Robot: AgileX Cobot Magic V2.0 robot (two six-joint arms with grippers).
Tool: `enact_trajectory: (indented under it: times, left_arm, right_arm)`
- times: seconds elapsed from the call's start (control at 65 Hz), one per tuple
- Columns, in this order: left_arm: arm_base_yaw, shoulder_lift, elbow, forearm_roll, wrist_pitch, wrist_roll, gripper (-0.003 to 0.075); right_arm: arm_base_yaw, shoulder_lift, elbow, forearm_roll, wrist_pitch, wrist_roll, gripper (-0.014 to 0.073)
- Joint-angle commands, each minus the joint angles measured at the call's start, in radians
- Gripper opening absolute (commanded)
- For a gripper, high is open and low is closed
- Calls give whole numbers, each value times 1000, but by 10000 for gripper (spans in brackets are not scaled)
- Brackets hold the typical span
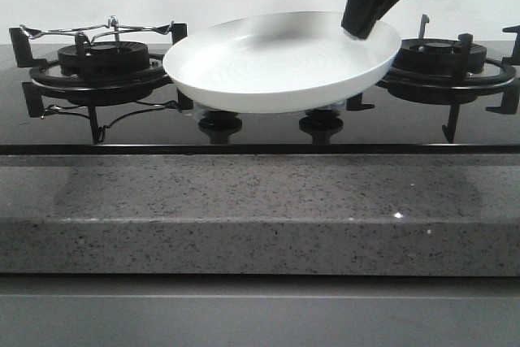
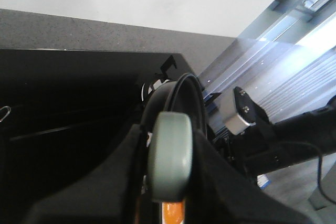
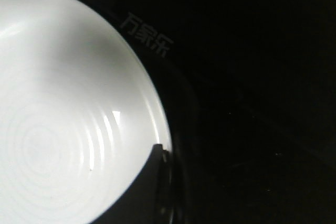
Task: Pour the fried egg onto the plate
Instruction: 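Lift the frying pan by its green handle with the left gripper, then tip the pan over the plate with the left gripper, sliding the egg out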
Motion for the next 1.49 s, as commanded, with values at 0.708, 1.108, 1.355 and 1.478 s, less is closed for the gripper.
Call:
enact_trajectory:
  times: [0.708,1.108,1.355,1.478]
  left_arm:
    - [-655,-117,-36,1269,-316,-547,-20]
    - [-824,-113,-36,1576,-248,-746,-20]
    - [-826,-113,-36,1577,-235,-746,-20]
    - [-826,-113,-36,1579,-232,-774,-20]
  right_arm:
    - [-4,-58,-23,32,-25,-7,-57]
    - [-4,-58,-23,32,-25,-7,-57]
    - [-4,-58,-23,32,-25,-7,-57]
    - [-4,-58,-23,32,-25,-7,-57]
